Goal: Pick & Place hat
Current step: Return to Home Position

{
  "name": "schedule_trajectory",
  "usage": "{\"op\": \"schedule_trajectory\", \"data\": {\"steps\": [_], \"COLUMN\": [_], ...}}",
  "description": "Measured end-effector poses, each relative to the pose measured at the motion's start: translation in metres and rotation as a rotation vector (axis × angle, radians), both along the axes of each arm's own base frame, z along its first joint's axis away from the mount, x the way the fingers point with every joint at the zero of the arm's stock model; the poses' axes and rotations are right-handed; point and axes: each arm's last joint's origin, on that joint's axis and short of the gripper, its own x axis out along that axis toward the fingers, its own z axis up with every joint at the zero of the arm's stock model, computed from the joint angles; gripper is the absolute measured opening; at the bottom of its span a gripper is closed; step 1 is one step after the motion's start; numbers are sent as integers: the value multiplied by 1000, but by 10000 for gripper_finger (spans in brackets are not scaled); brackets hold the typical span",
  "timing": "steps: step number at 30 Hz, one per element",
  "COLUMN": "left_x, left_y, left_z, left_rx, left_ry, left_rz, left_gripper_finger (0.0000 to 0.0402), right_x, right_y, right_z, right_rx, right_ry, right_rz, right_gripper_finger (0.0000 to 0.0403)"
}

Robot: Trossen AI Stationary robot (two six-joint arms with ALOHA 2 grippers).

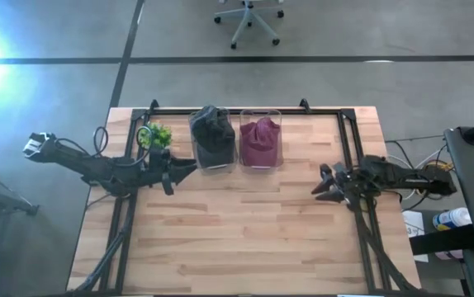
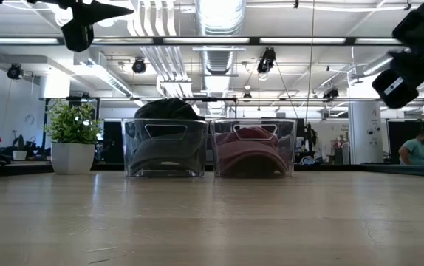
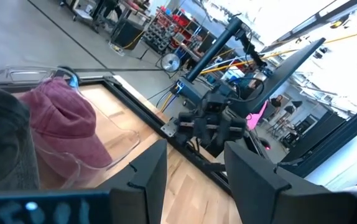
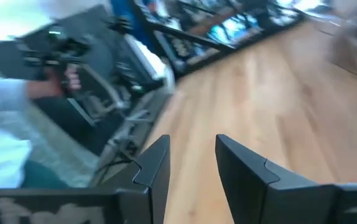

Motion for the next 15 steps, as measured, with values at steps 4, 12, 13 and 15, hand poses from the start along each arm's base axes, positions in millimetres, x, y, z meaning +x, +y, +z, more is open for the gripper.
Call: {"op": "schedule_trajectory", "data": {"steps": [4,12,13,15], "left_x": [0,0,0,0], "left_y": [0,0,0,0], "left_z": [1,0,0,0], "left_rx": [-4,-38,-38,-38], "left_ry": [-4,-9,-9,-9], "left_rz": [-1,-3,-3,-3], "left_gripper_finger": [153,153,153,153], "right_x": [-2,0,0,0], "right_y": [9,15,14,14], "right_z": [3,0,0,0], "right_rx": [1,9,9,9], "right_ry": [-50,-160,-162,-164], "right_rz": [93,153,151,151], "right_gripper_finger": [121,127,128,130]}}
